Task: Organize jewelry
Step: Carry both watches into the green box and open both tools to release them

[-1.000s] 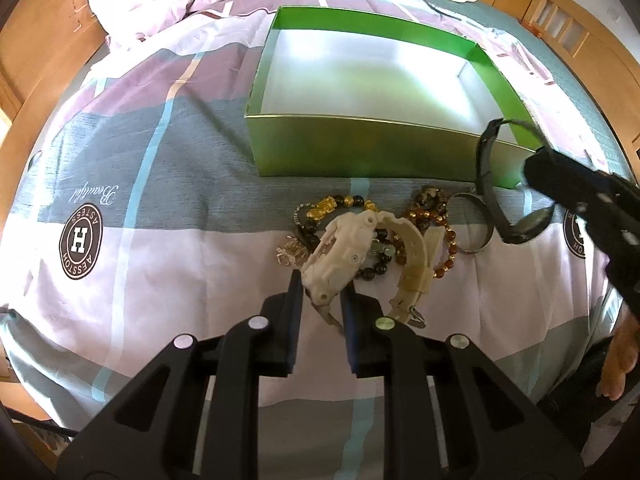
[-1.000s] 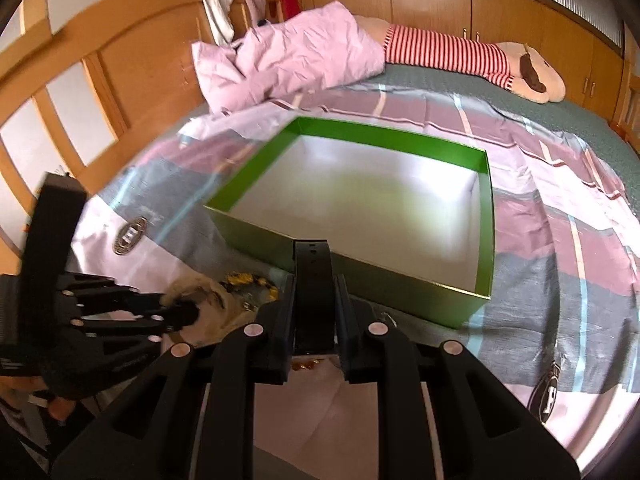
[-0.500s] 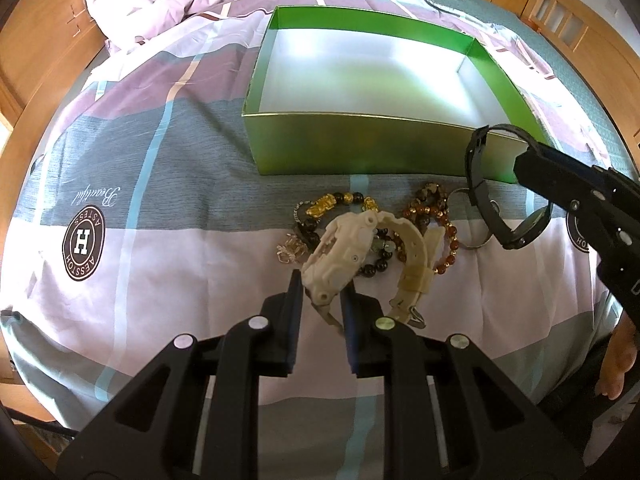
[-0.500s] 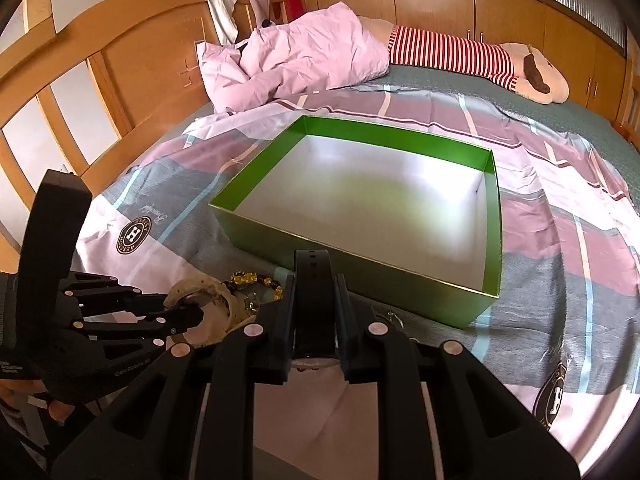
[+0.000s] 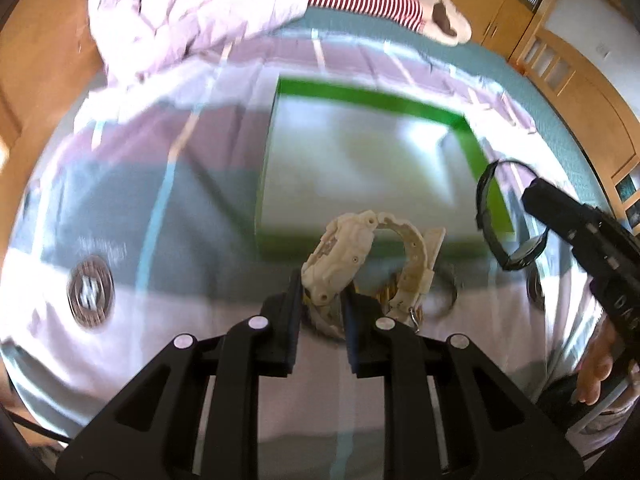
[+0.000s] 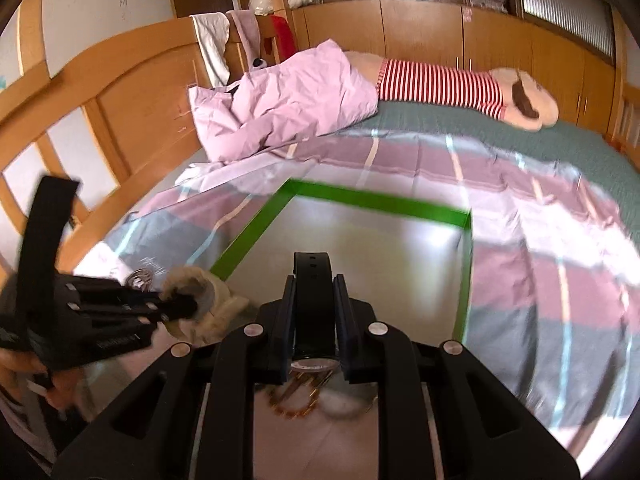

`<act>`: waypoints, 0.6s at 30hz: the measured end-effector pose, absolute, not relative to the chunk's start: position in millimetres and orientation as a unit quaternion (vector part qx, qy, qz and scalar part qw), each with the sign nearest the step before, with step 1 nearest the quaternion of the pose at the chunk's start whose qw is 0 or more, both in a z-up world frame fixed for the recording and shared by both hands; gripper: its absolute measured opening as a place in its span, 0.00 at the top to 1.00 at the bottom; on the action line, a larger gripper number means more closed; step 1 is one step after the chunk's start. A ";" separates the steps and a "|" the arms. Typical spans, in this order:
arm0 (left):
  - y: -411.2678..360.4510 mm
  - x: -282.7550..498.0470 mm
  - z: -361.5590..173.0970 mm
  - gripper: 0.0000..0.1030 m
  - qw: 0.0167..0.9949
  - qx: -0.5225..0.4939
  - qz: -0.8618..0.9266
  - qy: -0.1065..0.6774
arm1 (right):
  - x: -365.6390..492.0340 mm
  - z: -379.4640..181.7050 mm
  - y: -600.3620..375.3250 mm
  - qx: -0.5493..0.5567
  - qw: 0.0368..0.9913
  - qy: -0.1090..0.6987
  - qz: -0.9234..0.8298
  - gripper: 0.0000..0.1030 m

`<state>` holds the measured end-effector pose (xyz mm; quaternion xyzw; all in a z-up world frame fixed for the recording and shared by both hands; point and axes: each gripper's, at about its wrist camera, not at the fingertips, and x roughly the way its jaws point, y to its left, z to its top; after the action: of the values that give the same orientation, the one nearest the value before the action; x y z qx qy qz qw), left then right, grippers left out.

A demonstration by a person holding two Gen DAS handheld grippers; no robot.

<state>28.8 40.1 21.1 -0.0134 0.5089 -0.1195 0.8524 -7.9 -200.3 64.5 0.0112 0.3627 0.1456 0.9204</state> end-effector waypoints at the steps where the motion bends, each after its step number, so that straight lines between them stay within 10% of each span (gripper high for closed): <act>1: 36.7 40.0 23.7 0.82 0.857 -0.011 -0.120 0.501 | 1.4 61.1 -201.2 0.007 0.921 0.363 0.138 0.82; 9: 8.4 107.9 -21.8 0.82 0.848 -0.007 -0.108 0.519 | 58.4 -4.8 -226.1 0.027 0.905 0.417 0.084 0.82; 13: 3.4 110.2 -29.9 0.66 0.850 -0.010 -0.099 0.517 | 55.3 -7.5 -227.4 0.023 0.904 0.420 0.074 0.40; 18: 9.8 69.7 8.5 0.44 0.870 -0.036 -0.103 0.481 | 15.6 22.0 -228.3 0.037 0.907 0.404 0.112 0.38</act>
<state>69.7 9.8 8.5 -0.0360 0.4809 -0.1035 0.8699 15.6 -228.3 22.0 0.0372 0.4041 0.1122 0.9071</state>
